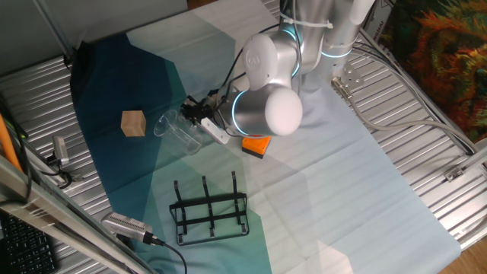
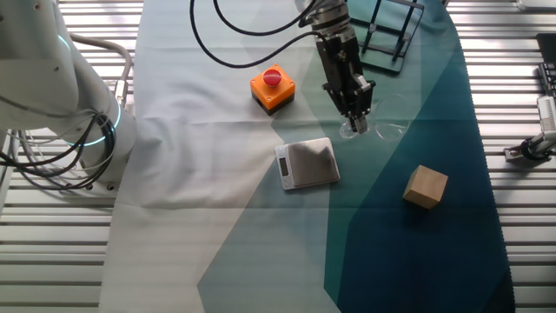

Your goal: Take the cup off the cup rack

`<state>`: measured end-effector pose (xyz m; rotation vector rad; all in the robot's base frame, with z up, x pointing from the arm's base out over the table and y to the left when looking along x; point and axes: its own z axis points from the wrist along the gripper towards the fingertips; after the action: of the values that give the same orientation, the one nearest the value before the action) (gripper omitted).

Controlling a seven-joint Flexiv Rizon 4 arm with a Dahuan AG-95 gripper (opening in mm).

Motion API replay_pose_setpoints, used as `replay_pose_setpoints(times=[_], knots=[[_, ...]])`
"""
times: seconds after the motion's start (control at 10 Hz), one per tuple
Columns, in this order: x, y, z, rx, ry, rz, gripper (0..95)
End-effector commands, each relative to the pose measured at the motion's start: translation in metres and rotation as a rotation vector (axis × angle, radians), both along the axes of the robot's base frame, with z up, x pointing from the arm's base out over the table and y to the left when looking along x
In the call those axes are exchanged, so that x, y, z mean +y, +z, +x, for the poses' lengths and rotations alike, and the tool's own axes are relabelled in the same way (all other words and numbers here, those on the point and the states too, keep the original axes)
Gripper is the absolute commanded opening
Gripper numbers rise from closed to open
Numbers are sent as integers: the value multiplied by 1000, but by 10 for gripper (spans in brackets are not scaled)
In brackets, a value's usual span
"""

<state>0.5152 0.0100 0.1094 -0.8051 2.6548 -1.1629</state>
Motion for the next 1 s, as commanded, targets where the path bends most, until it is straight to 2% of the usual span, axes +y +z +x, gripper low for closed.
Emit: replay_pose_setpoints(times=[0.1, 1.0], knots=[[-1, 0, 0, -11, -9, 7, 0], [1, -10, -1, -29, -34, -45, 0]])
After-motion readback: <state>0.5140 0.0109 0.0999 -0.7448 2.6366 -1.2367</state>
